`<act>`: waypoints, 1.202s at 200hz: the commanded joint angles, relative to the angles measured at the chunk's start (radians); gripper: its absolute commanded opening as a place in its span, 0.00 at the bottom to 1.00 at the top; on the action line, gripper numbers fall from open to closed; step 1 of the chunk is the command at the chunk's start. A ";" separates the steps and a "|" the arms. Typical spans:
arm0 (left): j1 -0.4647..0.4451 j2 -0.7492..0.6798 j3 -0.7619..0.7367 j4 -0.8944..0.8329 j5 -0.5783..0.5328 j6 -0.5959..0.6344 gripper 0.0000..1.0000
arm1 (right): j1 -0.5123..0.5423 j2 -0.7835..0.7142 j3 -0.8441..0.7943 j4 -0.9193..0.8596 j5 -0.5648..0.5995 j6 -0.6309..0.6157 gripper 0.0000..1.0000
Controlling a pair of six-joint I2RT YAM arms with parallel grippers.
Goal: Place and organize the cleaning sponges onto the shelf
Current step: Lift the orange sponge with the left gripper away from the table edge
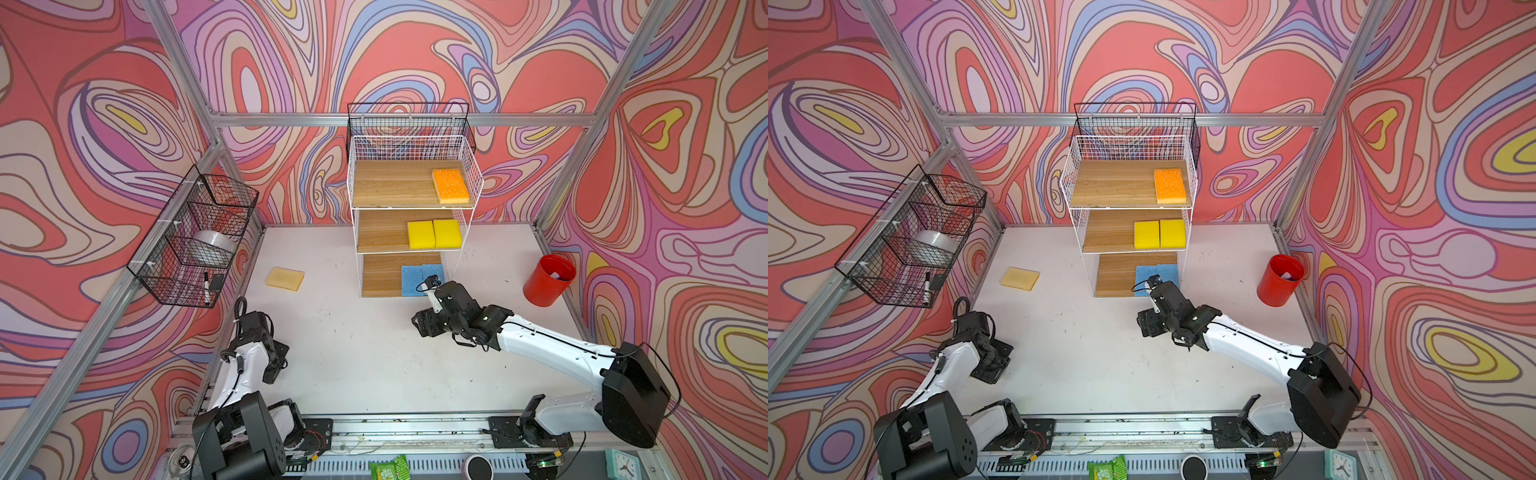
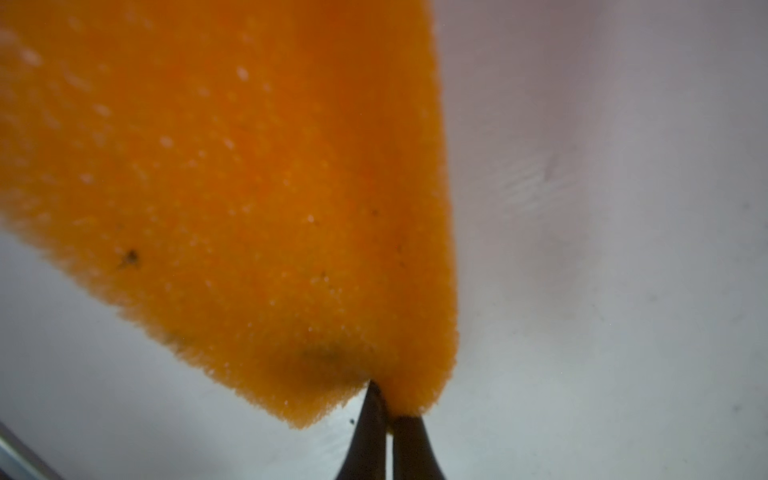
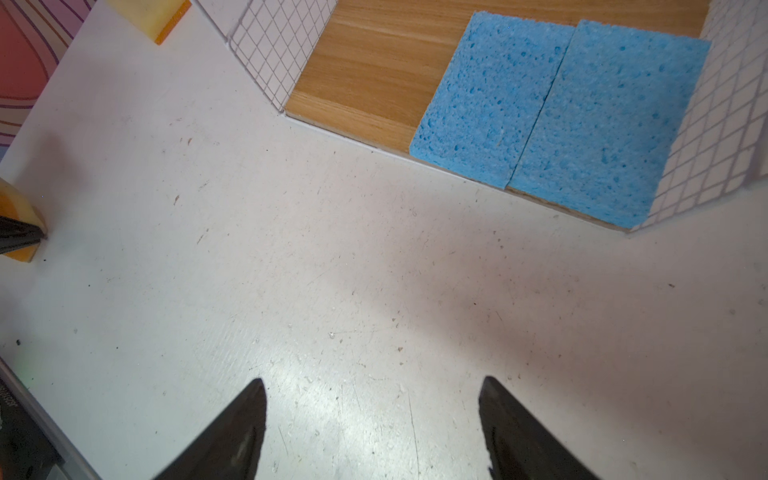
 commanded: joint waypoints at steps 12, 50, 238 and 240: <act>-0.139 0.057 0.065 0.032 0.033 -0.042 0.00 | -0.008 0.006 0.002 0.005 0.023 -0.007 0.83; -0.319 0.133 0.138 0.027 -0.007 -0.077 0.00 | -0.012 0.002 0.003 -0.005 0.034 -0.005 0.83; -1.006 0.423 0.402 -0.051 -0.086 0.014 0.51 | -0.059 -0.148 -0.099 -0.097 0.066 0.081 0.84; -1.008 0.420 0.402 -0.052 -0.086 0.016 0.53 | -0.059 -0.148 -0.098 -0.096 0.065 0.081 0.84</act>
